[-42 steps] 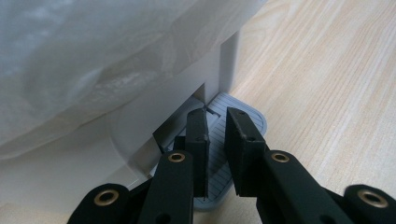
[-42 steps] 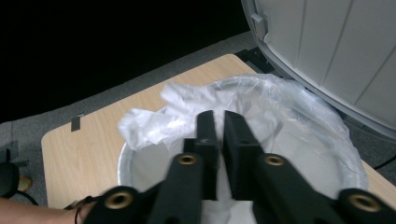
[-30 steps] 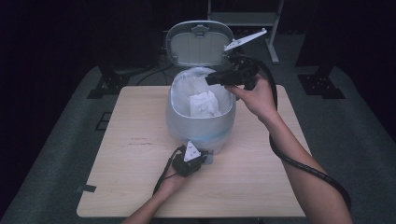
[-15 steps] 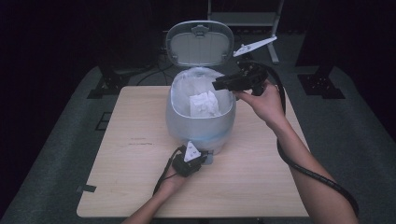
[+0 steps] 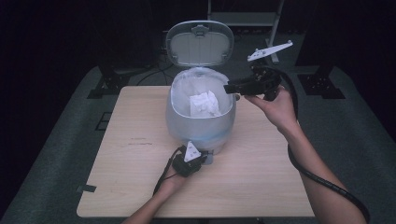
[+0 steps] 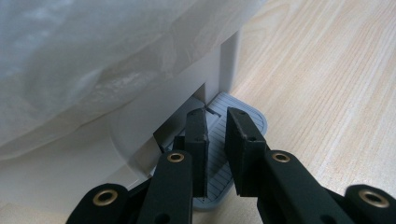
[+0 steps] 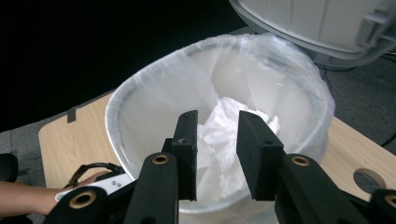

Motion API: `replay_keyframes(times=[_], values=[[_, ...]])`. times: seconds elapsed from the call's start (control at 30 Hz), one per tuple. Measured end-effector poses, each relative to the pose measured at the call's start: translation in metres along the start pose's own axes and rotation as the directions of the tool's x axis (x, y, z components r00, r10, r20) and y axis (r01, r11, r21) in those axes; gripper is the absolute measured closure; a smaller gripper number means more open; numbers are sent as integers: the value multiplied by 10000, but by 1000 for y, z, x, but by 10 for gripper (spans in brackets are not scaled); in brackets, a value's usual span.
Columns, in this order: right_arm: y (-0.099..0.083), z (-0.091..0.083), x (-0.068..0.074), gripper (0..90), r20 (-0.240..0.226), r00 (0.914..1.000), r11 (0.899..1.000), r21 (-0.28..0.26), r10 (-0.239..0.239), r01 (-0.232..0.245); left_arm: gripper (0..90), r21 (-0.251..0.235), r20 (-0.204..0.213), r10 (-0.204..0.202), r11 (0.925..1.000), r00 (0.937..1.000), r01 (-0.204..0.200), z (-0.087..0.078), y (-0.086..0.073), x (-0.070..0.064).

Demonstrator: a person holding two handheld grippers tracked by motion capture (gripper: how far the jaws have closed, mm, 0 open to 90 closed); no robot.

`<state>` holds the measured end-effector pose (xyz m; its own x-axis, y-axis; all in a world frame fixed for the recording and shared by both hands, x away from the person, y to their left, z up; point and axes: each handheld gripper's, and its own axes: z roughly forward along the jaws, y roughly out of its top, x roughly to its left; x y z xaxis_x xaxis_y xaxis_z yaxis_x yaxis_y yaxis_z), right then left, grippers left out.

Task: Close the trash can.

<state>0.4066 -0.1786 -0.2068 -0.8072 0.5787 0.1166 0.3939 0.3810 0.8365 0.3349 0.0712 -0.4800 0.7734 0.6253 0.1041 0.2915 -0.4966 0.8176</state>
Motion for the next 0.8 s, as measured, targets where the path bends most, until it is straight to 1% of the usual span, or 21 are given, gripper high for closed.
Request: replay_keyframes(times=[0.17, 0.37, 0.4, 0.47, 0.5, 0.63, 0.73, 0.8], values=[[-6, -6, -3, 657, 111, 9999, 10000, -81, 54, -53, 789, 8, -5, 9, 10000, 10000, -9, 0, 0, 0], [-16, -13, -9, 645, 167, 9994, 9995, -103, 289, -288, 784, 5, -30, 0, 10000, 10000, 0, 0, 0, 0], [-20, -15, -11, 638, 85, 9994, 9993, -167, 345, -343, 782, 8, -31, -3, 10000, 10000, 3, 0, 0, 0], [-22, -16, -12, 638, 70, 9994, 9992, -191, 346, -345, 782, 14, -29, -11, 10000, 10000, 11, 0, 0, 0], [-24, -18, -13, 634, 89, 9991, 9989, -197, 417, -415, 782, 24, -24, 2, 10000, 10000, -2, 0, 0, 0], [-28, -21, -15, 619, 141, 9989, 9987, -246, 453, -449, 782, 27, -23, 4, 10000, 10000, -4, 0, 0, 0], [-33, -24, -18, 610, 145, 9980, 9976, -350, 608, -603, 781, 21, -26, 12, 10000, 10000, -12, 0, 0, 0], [-39, -27, -21, 609, 240, 9974, 9970, -387, 673, -664, 781, 25, -23, 12, 10000, 10000, -12, 0, 0, 0]])
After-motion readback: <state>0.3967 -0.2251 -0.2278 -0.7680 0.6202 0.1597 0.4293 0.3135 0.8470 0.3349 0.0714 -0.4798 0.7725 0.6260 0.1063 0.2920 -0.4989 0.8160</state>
